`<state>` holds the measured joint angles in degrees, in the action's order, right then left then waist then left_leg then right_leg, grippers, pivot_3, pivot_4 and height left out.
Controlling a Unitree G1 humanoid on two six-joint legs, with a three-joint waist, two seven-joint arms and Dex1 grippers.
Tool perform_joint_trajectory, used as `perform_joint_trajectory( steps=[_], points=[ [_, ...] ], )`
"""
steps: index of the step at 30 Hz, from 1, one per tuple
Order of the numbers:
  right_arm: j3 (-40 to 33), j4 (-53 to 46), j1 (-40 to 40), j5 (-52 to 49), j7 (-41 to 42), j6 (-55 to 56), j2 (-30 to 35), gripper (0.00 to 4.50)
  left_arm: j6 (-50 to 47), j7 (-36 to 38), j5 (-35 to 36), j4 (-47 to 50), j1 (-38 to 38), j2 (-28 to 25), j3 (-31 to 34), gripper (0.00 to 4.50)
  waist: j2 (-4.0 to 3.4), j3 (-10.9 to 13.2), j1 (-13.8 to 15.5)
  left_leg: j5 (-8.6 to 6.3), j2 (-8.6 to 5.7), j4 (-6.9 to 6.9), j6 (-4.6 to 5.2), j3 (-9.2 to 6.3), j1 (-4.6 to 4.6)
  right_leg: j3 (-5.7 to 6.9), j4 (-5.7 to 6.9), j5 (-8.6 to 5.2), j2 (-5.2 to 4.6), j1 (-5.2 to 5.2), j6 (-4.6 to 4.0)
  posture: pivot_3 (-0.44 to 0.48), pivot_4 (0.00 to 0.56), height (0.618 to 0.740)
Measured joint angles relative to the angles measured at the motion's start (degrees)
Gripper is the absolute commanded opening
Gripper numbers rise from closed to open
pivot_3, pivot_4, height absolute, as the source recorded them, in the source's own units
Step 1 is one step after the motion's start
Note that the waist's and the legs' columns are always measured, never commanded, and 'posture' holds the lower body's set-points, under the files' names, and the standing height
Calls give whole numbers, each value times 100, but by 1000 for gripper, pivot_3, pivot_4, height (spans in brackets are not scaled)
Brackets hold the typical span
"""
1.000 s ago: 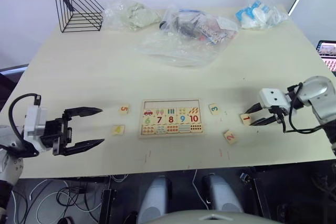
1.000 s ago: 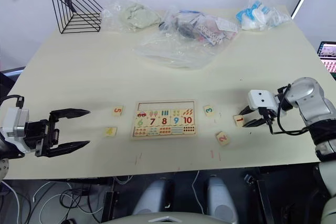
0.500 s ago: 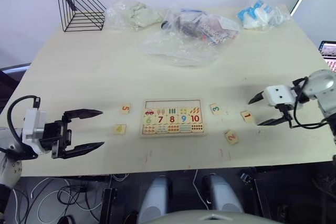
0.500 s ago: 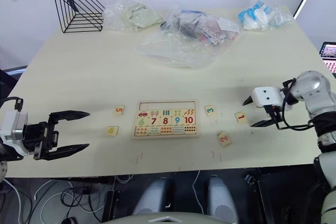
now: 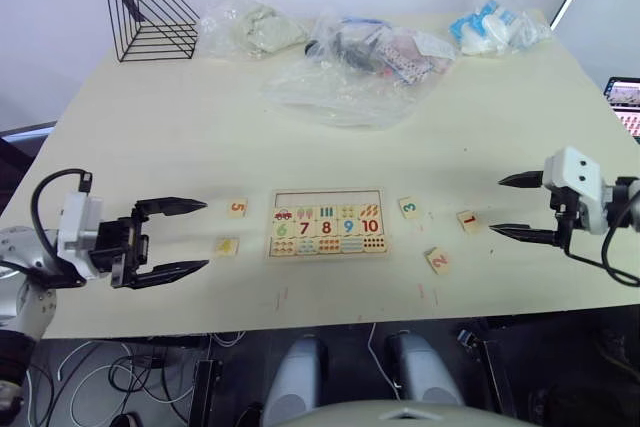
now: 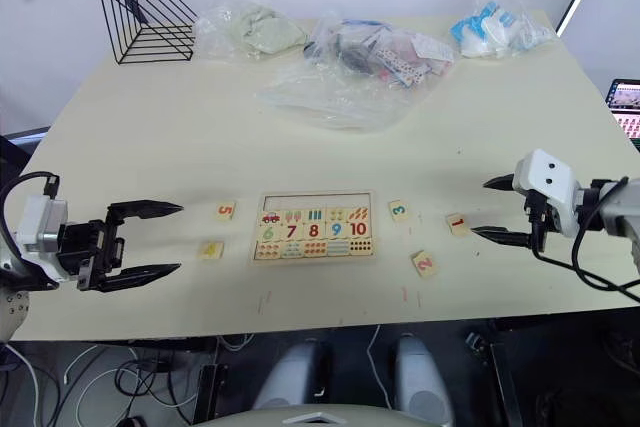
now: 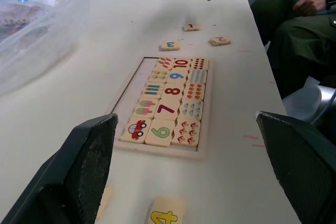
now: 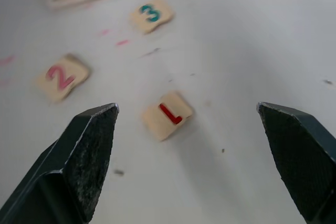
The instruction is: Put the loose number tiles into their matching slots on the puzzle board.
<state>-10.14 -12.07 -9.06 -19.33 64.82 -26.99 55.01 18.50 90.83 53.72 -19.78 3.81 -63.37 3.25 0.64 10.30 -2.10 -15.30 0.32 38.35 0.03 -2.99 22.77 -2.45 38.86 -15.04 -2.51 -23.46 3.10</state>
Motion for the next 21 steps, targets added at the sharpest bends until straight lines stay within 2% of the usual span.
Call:
perform_joint_trajectory(
  steps=[3,9,14,21],
  points=[
    [-352,-791,587,-255,-857,-843,-523,4423,0,0,7,-36,59,-6,-104,4500,0,0,3,0,-1,1,0,1,0,-2,1,0,0,0,0,0,150,740],
    [-567,-1836,1314,-344,-2223,-1687,-1424,4423,3,0,54,-106,53,-76,-156,4500,4,-2,1,0,0,1,0,-2,0,-1,0,0,1,1,1,0,150,740],
    [-542,-2236,1485,-264,-3097,-2093,-1905,4423,6,0,65,-107,50,-106,-156,4500,6,-4,-3,0,0,0,0,-1,0,-2,0,0,2,1,1,0,150,740],
    [-218,-2376,1649,-39,-4290,-2201,-3025,4423,17,0,106,-94,-18,-135,-150,4500,14,-9,-12,0,2,-2,0,-5,0,-1,-1,-1,7,1,0,0,150,740]
  ],
)
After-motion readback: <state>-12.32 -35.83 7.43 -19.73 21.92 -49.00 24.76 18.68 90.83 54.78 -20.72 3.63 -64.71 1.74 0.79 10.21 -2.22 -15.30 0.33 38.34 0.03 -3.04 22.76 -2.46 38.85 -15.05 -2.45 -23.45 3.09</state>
